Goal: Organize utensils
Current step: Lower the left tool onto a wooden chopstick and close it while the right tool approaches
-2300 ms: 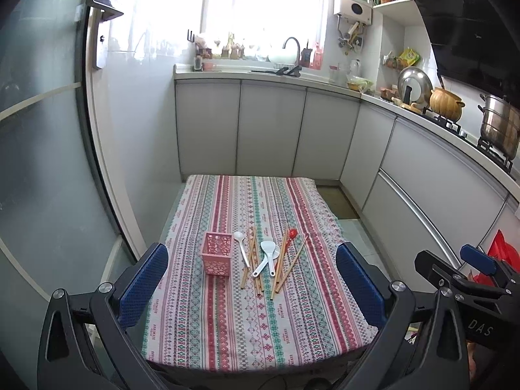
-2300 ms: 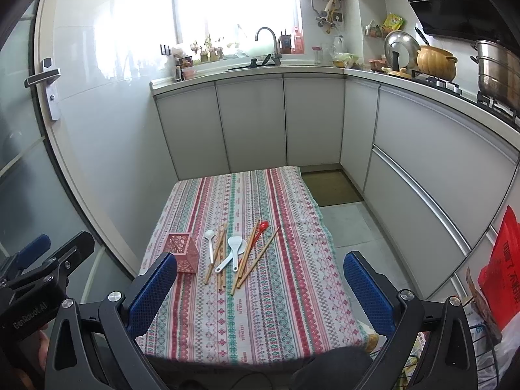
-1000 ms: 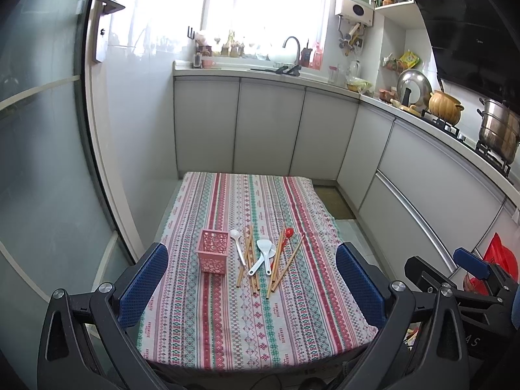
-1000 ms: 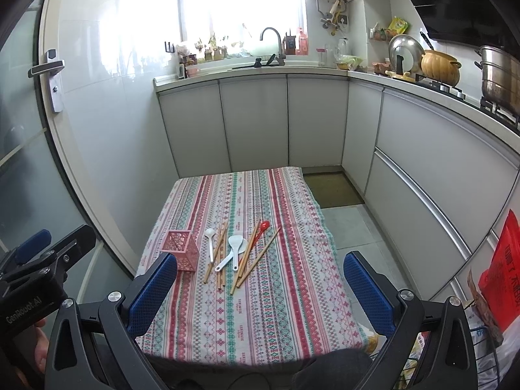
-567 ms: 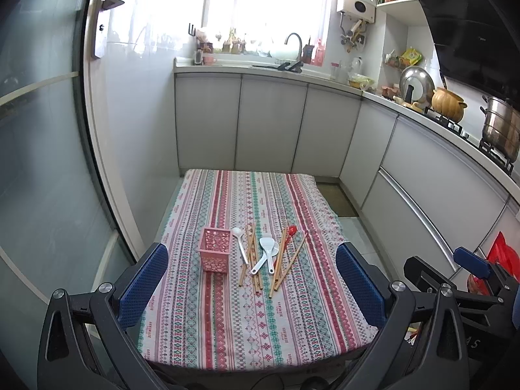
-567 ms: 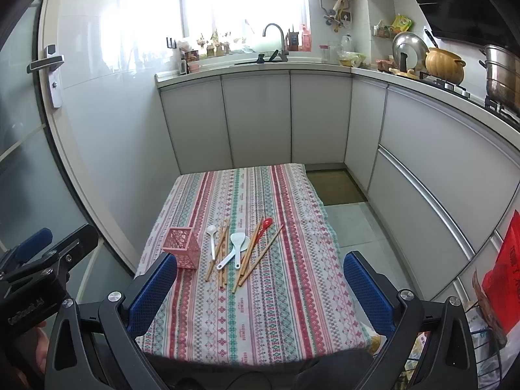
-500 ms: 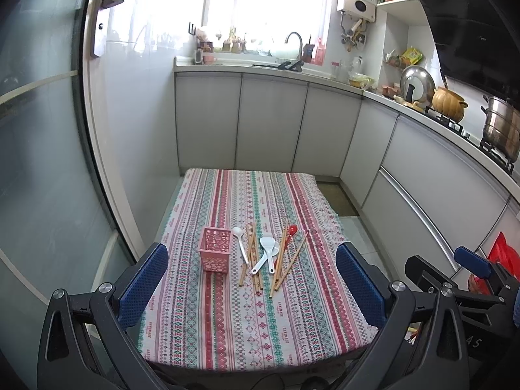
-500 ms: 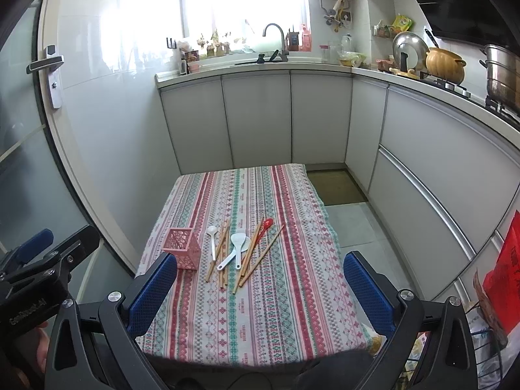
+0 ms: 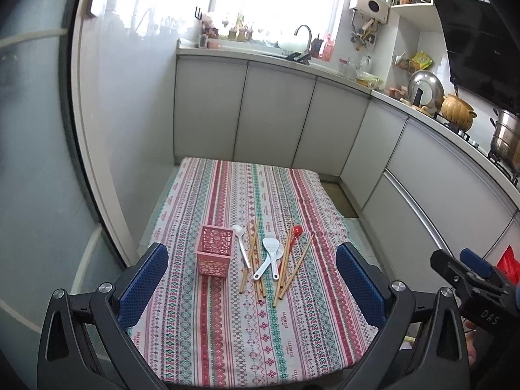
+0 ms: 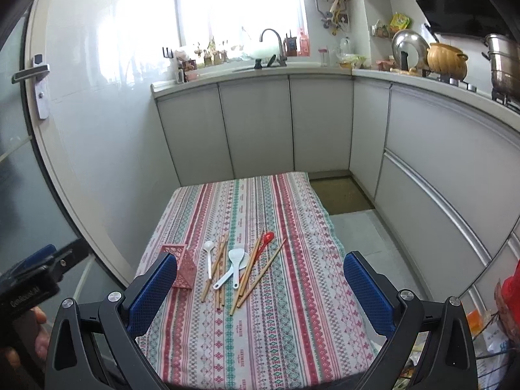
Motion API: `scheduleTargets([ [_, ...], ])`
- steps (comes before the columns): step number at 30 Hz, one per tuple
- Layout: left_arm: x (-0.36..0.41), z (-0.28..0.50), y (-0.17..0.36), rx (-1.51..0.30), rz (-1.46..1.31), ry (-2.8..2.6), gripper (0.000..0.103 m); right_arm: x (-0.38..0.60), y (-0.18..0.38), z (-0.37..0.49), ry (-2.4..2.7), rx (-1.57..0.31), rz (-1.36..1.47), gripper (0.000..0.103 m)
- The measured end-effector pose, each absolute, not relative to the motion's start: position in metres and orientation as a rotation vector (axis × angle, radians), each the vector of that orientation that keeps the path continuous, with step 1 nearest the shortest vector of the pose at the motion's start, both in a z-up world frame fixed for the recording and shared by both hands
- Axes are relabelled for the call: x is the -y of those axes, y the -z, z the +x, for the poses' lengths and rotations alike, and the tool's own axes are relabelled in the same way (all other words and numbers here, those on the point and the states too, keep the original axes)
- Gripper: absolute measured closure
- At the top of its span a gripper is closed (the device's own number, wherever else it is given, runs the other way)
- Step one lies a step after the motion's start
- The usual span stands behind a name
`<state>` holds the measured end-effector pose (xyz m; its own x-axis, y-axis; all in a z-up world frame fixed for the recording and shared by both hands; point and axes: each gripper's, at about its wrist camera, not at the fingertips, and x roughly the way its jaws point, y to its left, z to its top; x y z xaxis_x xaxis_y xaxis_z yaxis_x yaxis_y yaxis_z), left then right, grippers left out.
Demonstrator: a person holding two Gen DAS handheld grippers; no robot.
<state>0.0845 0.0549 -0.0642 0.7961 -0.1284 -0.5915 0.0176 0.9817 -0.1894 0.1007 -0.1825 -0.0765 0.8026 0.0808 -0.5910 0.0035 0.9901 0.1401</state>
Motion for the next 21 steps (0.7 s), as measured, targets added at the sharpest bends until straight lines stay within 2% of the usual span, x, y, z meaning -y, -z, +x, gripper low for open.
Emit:
scheduleTargets([
  [3, -0.066, 0.114, 0.09, -0.694, -0.203, 0.084, 0.0, 0.2, 0.11, 0.133, -0.017, -0.696, 0.221, 0.0],
  [10, -0.067, 0.15, 0.124, -0.619, -0.209, 0.055, 0.0, 0.244, 0.123, 0.166, -0.012, -0.507, 0.4, 0.0],
  [13, -0.049, 0.182, 0.144, -0.687, -0.19, 0.064, 0.0, 0.249, 0.141, 0.221, 0.036, -0.664, 0.342, 0.0],
  [21, 0.016, 0.266, 0.186, -0.83, -0.039, 0.126, 0.0, 0.272, 0.216, 0.333, -0.046, -0.961, 0.493, 0.001],
])
